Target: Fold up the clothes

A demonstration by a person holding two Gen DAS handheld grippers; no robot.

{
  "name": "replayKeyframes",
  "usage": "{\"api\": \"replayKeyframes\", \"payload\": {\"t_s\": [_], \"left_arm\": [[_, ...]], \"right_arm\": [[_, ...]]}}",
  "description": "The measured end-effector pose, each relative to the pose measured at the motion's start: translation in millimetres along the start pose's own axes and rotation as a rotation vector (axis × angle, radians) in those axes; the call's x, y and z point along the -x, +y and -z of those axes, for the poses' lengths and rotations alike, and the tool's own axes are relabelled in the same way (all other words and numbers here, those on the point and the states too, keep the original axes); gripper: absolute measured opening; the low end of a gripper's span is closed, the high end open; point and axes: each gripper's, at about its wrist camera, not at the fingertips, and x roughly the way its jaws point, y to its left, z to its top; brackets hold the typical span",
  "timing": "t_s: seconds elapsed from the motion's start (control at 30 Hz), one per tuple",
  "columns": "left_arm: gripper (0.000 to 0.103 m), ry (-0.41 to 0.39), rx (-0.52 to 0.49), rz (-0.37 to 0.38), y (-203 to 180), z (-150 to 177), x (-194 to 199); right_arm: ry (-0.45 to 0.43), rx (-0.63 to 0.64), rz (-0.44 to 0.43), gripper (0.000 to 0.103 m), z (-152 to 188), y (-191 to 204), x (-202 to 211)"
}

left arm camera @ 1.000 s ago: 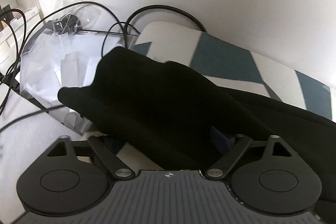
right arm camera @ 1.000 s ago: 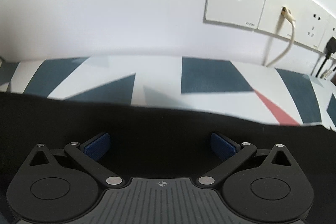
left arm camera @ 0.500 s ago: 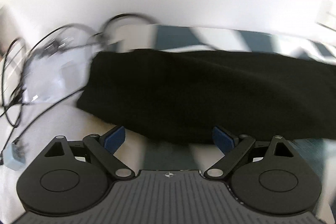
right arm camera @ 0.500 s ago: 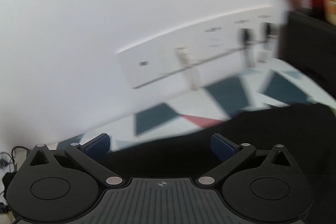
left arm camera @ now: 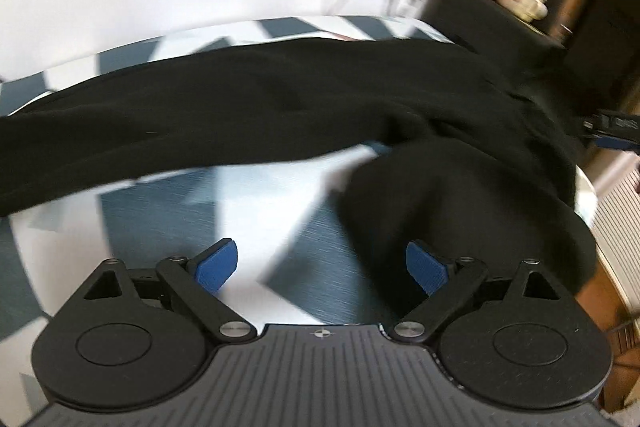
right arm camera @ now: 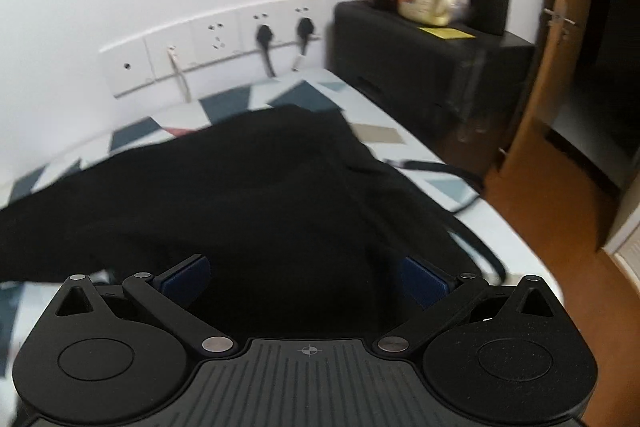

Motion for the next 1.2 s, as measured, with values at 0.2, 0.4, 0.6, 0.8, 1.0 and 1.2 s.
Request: {"api": "replayKeyframes", "payload": {"t_s": [0.2, 0.4, 0.6, 0.8, 1.0, 1.2], "left_arm": [[0.096, -0.001, -0.041, -0.056, -56, 14, -2], [0.096, 0.083, 0.083, -0.211, -93, 36, -31], [0.096, 0.083, 0.179, -0.318, -110, 53, -24], [0.096, 0.09, 0.15, -0.369, -119, 59, -11], [0.096, 0.091, 0.185, -0.338, -120, 50, -16], [0.1, 0.078, 0.1, -0.346, -139, 41, -31]], "right_arm": [[0.046, 0.03, -0.03, 0.102, 8, -35, -12], [0.141, 0.174, -0.321, 0.1, 23, -56, -32], [0.25, 0.343, -0.496, 0.065, 50, -48, -55], [0.258, 0.286, -0.586, 0.061, 47, -73, -54], [0.191, 0.227, -0.528, 0.096, 60, -120, -31], [0.241, 0.307, -0.468, 0.077, 101, -112, -32]]}}
